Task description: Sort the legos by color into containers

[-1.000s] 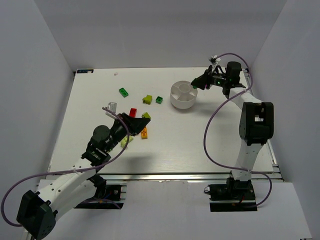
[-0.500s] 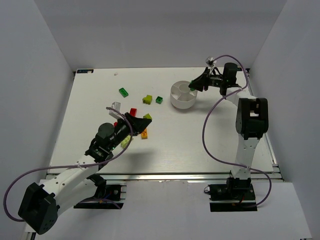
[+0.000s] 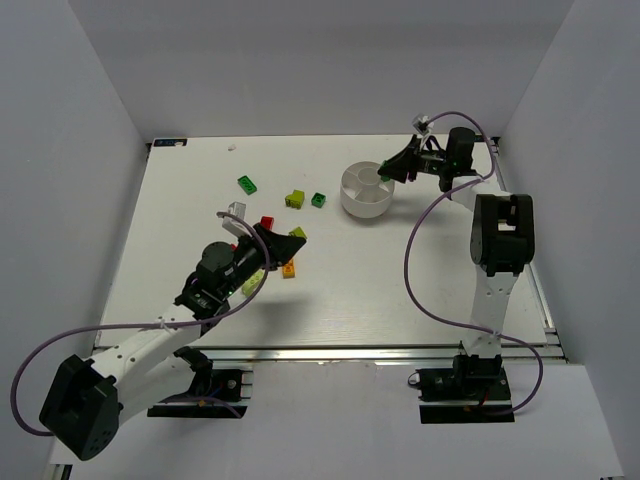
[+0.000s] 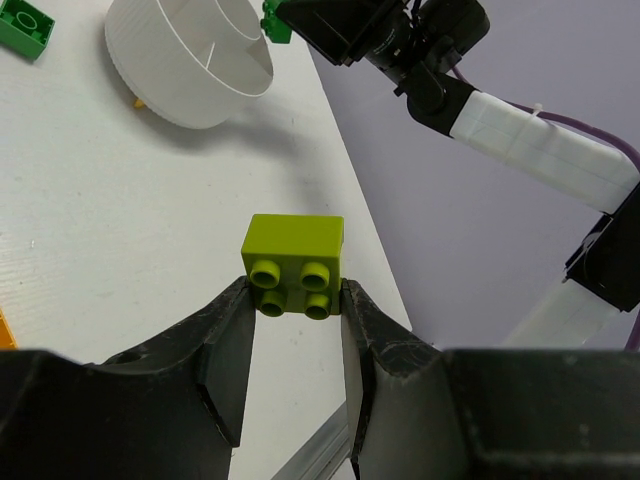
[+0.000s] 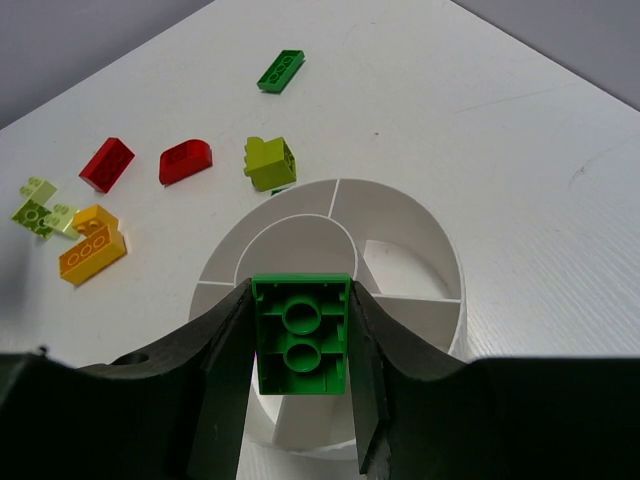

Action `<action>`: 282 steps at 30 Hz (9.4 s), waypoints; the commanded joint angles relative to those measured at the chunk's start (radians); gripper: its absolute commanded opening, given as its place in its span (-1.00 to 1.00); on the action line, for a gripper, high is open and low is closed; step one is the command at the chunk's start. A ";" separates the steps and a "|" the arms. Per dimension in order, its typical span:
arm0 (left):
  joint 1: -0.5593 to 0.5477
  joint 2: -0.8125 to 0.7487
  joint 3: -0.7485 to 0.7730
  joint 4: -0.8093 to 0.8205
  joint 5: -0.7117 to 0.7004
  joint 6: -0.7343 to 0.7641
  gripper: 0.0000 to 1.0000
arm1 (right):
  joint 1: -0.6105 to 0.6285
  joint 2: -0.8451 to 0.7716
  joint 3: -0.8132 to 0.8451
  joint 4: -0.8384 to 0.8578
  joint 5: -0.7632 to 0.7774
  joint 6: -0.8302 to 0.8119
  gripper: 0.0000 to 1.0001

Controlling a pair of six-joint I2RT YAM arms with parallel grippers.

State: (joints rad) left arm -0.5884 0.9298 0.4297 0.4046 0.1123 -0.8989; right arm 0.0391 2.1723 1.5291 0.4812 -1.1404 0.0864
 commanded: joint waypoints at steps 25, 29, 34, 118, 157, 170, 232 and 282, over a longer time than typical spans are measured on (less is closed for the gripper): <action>0.001 0.158 0.164 0.014 0.064 0.043 -0.99 | -0.028 -0.070 0.051 -0.084 0.025 -0.129 0.23; -0.001 0.276 0.272 -0.018 0.102 0.063 -0.92 | -0.027 -0.176 0.052 -0.355 0.040 -0.363 0.78; 0.001 0.576 0.538 -0.085 0.196 0.064 -0.90 | -0.028 -0.355 -0.003 -0.727 0.119 -0.702 0.79; -0.067 0.811 1.006 -0.533 -0.230 0.049 -0.86 | 0.008 -0.519 -0.115 -1.257 0.051 -1.115 -0.03; -0.033 -0.253 0.327 -1.287 -0.551 -0.331 0.28 | 0.737 -0.240 0.106 -0.604 0.817 -0.553 0.57; -0.033 -0.290 0.304 -1.201 -0.520 -0.363 0.45 | 0.593 0.176 0.537 -0.702 0.861 -0.606 0.76; -0.030 -0.220 0.027 -0.325 -0.307 -0.295 0.71 | 0.475 -0.434 -0.159 -0.368 0.343 -0.491 -0.99; -0.030 0.159 0.029 0.313 0.150 -0.202 -0.01 | 0.653 -0.888 -0.498 -0.444 0.527 -0.517 -0.91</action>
State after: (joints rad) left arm -0.6209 1.0798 0.4522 0.6964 0.2272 -1.1065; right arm 0.6769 1.2972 1.0309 0.0418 -0.6571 -0.4004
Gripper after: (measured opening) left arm 0.516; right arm 0.527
